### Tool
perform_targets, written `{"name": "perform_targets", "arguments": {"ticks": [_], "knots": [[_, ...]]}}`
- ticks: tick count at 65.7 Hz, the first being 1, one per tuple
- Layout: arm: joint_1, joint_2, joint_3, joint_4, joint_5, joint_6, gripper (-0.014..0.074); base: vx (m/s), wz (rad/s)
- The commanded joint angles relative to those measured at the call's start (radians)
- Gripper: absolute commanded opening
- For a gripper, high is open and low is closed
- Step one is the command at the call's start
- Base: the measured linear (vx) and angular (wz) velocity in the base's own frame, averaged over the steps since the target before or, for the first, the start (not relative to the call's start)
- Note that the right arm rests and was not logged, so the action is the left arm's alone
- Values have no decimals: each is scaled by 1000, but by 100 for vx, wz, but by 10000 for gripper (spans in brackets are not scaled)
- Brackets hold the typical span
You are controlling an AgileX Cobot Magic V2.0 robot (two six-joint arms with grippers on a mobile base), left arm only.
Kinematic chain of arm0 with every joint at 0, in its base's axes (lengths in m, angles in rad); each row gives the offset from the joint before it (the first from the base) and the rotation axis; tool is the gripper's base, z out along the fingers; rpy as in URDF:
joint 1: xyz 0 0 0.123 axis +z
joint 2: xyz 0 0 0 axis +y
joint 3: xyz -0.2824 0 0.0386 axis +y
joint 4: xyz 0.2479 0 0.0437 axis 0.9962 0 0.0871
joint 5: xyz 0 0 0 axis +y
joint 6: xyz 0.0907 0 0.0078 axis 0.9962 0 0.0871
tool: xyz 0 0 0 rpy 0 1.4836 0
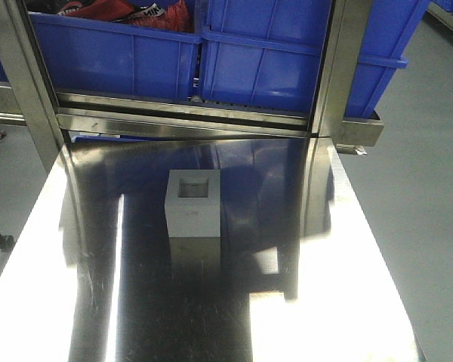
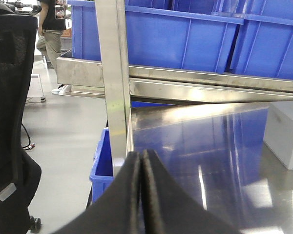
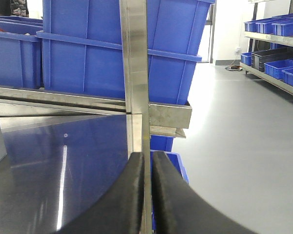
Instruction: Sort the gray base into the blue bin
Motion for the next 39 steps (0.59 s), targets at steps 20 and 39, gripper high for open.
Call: {"name": "perform_targets", "arguments": {"ticks": [20,39], "knots": [[-2,-11,14,-6,-79,-4,4,0,0],[-2,-11,14,-6,-79,-4,4,0,0]]}}
